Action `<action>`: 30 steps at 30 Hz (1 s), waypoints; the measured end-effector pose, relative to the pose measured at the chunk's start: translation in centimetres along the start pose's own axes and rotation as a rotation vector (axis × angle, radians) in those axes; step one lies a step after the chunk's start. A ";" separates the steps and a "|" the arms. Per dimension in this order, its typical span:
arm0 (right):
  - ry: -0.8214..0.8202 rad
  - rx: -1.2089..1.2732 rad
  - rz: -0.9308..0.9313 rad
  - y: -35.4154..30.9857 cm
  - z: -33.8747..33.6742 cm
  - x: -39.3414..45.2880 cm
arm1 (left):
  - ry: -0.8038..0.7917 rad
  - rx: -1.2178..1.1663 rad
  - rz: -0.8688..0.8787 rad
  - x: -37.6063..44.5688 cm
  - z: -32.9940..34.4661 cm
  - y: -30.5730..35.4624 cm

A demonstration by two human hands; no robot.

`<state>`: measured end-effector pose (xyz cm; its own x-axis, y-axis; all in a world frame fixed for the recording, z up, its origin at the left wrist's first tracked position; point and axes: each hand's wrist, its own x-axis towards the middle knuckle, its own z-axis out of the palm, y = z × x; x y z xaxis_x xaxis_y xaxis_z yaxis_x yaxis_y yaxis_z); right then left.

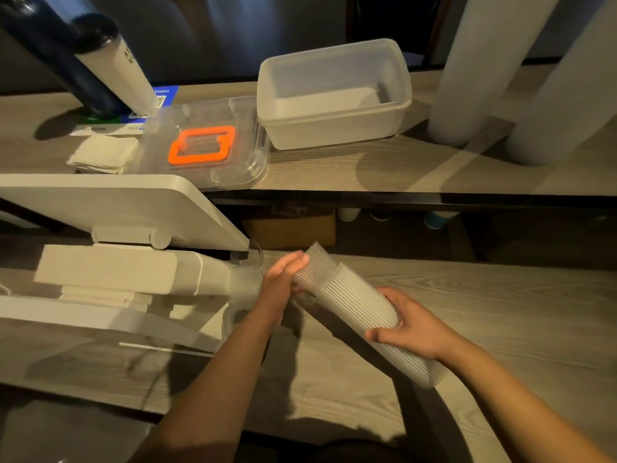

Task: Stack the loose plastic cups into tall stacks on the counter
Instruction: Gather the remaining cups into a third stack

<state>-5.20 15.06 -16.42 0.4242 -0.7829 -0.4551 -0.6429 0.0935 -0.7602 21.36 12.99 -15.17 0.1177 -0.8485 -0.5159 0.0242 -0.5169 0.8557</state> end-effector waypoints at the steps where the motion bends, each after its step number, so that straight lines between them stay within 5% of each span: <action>1: -0.003 -0.007 -0.005 -0.1 0.1 -0.1 | -0.002 -0.018 -0.001 -0.3 0.0 0.1; 20: 0.018 -0.024 -0.075 -0.5 1.7 -1.3 | -0.106 0.149 -0.006 -5.3 0.7 0.0; 26: 0.044 -0.009 -0.049 -0.3 2.4 -0.9 | 0.404 0.498 0.179 -4.2 -2.4 -1.9; 30: 0.036 -0.006 -0.054 -0.4 2.2 -0.6 | 0.489 0.805 0.192 -2.4 -5.5 -2.3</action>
<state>-3.81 16.90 -16.89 0.4357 -0.8081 -0.3965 -0.6236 0.0467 -0.7804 26.43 16.85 -15.66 0.4540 -0.8799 -0.1401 -0.7063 -0.4513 0.5454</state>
